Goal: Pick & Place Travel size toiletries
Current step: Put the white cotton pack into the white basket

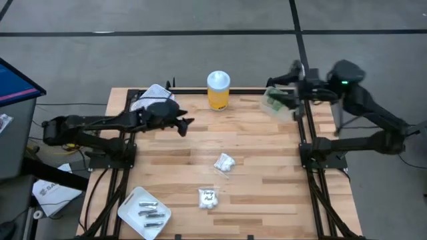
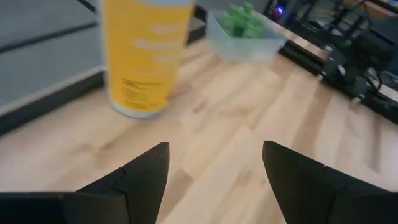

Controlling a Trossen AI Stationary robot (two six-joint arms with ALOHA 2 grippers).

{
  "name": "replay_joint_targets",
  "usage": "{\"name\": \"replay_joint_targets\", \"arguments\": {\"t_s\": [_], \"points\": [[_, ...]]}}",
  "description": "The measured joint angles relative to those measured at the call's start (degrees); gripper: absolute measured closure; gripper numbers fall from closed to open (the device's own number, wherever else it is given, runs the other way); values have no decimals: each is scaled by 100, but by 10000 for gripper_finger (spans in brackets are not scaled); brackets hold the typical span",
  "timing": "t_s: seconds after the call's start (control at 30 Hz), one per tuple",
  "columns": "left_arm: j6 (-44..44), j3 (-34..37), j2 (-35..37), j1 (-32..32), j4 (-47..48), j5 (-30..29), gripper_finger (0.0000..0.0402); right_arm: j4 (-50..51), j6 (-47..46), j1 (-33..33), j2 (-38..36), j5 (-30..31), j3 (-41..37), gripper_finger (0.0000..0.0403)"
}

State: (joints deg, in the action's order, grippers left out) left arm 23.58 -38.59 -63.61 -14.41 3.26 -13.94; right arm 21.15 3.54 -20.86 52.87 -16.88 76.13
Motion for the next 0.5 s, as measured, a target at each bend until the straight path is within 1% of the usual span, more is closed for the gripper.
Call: {"name": "replay_joint_targets", "arguments": {"t_s": [0.13,0.23,0.43,0.5], "points": [[87,-2,-684,142,-536,140,147,81,-106,-207,-584,19,-421,182],[92,-2,-1157,230,-915,251,147,-51,-375,-218,-1080,20,-960,182],[92,-5,-1880,368,-1607,603,147,-1131,-1175,-193,-1743,58,-2430,182],[91,-25,-2084,421,-1855,620,147,-1712,-1403,-109,-1860,49,-3036,182]]}}
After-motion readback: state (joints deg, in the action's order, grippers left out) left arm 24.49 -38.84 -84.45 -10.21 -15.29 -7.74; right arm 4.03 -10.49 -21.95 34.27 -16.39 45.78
